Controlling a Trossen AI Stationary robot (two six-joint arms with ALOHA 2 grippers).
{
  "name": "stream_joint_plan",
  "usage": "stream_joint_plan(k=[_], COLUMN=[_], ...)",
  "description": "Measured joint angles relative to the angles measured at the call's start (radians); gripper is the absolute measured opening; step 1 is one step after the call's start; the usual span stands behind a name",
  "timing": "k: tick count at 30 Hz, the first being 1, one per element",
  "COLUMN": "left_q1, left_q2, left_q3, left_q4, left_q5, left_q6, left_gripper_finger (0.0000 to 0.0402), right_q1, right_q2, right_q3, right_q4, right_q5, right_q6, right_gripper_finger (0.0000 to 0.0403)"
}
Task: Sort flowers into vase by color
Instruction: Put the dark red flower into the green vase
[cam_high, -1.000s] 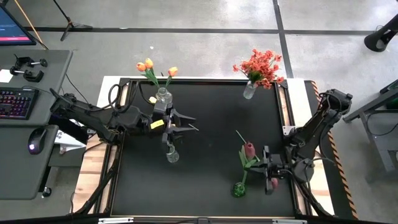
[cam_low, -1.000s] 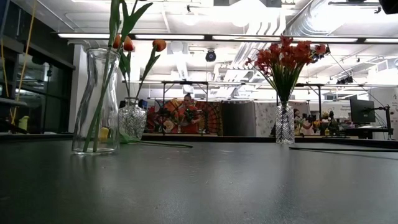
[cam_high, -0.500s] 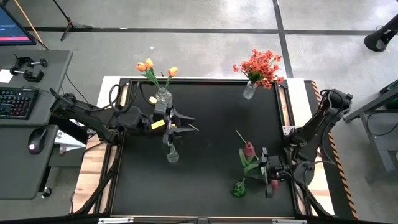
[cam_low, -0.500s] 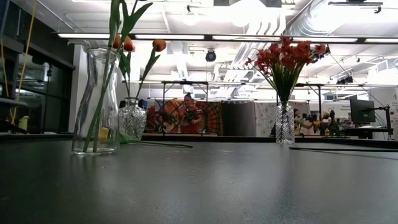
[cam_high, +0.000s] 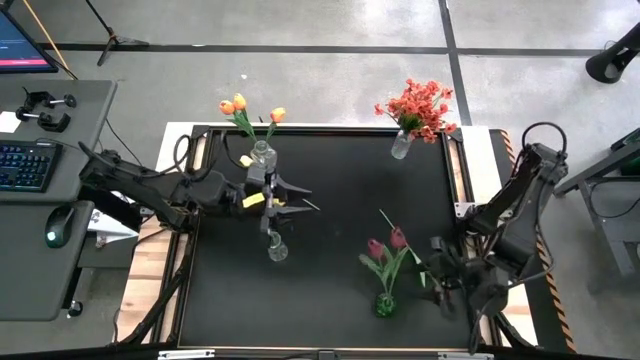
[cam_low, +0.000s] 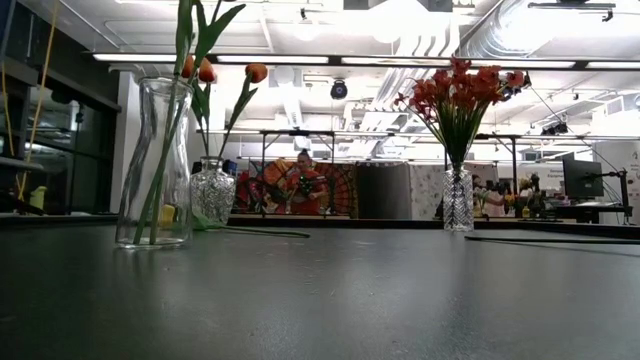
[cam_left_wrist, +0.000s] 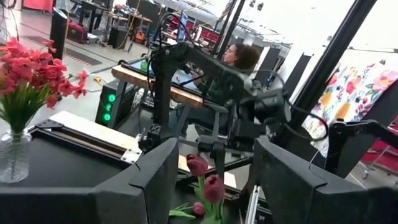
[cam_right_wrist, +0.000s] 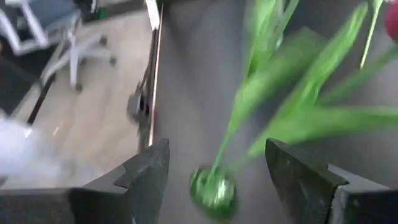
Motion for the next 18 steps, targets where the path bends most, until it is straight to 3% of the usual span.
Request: stream_joint_plan(k=[6,12,18], left_q1=[0.000,0.000,0.000], left_q2=[-0.123,-0.201,-0.211], left_q3=[0.001,0.001,0.001], left_q4=[-0.180,-0.274,-0.328], left_q5=[-0.024,-0.066,-0.085], left_q6=[-0.047,-0.063,-0.068], left_gripper_finger=[0.0197,0.0197,0.0197], right_q1=[0.001,0.005,-0.094], right_q2=[0.000,0.000,0.000], right_q3=[0.076,-0.023,-0.109], right_q4=[-0.224,-0.344,-0.475], right_q5=[-0.262,-0.489,-0.639], right_q6=[0.168,0.188,0.294], right_gripper_finger=[0.0236,0.0215,0.0205])
